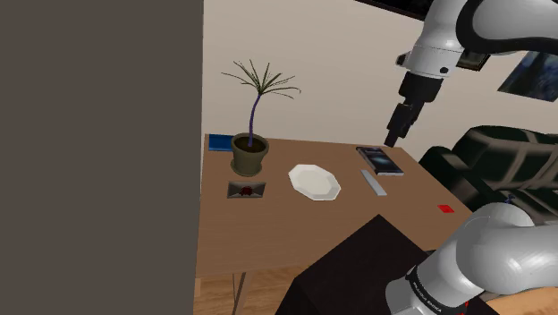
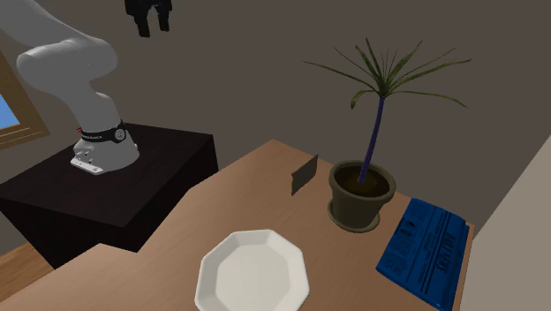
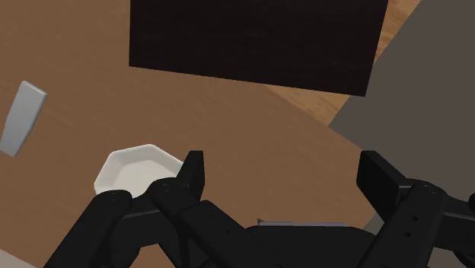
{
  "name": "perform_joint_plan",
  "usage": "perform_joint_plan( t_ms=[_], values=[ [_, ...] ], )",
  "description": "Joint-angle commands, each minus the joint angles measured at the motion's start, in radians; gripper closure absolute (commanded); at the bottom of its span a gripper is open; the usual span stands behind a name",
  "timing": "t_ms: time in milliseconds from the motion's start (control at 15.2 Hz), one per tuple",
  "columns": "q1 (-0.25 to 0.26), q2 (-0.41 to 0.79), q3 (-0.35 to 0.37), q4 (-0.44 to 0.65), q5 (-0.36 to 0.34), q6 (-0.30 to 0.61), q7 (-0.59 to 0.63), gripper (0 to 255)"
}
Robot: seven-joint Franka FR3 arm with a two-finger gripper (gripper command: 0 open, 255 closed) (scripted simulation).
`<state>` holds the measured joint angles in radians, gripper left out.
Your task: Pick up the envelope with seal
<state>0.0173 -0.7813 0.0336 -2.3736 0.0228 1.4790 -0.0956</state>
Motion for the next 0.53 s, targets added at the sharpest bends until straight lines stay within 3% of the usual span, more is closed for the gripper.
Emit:
perform_joint_plan(
  t_ms=[0,462],
  values=[
    [0.000,0.000,0.000,0.000,0.000,0.000,0.000,0],
    [0.032,0.183,-0.039,-0.053,-0.029,0.247,-0.148,0]
  ],
)
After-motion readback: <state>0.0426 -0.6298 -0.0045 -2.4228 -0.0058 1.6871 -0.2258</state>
